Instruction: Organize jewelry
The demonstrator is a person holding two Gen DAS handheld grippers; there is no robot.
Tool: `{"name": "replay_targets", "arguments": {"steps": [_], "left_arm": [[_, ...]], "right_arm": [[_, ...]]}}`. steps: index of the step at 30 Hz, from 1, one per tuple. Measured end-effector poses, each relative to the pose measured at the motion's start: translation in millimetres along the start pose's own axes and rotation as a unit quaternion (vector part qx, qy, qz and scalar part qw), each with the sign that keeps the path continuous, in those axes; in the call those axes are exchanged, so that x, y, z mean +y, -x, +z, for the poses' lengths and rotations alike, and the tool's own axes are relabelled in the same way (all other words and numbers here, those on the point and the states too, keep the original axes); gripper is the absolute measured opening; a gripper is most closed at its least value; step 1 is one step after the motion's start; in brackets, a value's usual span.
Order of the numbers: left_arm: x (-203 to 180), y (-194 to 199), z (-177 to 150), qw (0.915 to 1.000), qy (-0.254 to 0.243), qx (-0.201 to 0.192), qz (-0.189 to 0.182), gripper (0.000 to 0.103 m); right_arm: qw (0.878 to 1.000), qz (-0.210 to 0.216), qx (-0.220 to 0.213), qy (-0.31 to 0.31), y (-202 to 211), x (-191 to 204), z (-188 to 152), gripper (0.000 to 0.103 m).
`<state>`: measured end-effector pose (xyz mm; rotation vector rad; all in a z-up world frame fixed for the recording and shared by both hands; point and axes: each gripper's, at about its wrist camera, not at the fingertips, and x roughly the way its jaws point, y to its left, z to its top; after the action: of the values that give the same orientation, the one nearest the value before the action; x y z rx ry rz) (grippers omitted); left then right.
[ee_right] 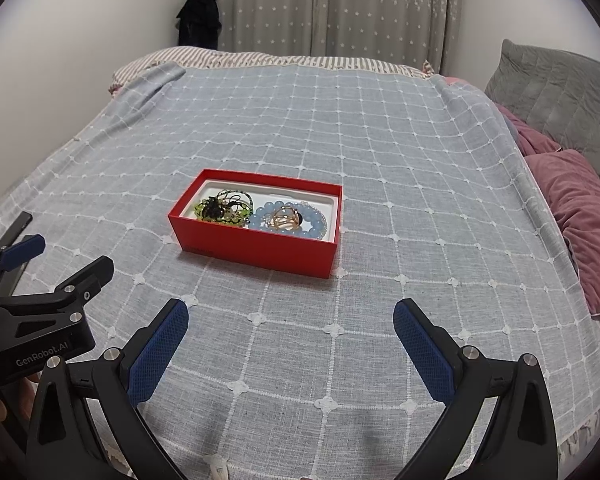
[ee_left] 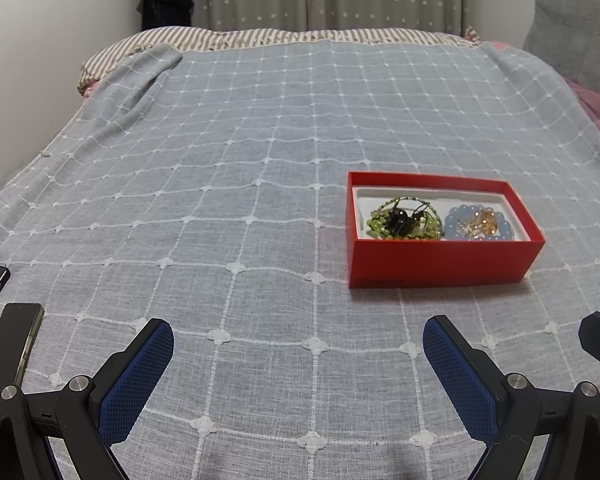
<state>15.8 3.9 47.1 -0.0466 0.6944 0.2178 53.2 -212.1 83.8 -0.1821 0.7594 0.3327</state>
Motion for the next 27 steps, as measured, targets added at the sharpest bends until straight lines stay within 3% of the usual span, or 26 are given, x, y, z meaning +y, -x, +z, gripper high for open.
{"name": "replay_targets", "arguments": {"steps": [27], "left_arm": [[-1.0, 2.1, 0.7, 0.9999, -0.005, -0.010, 0.001, 0.102]], "right_arm": [[1.000, -0.003, -0.004, -0.004, 2.2, -3.6, 0.1, 0.103]]}}
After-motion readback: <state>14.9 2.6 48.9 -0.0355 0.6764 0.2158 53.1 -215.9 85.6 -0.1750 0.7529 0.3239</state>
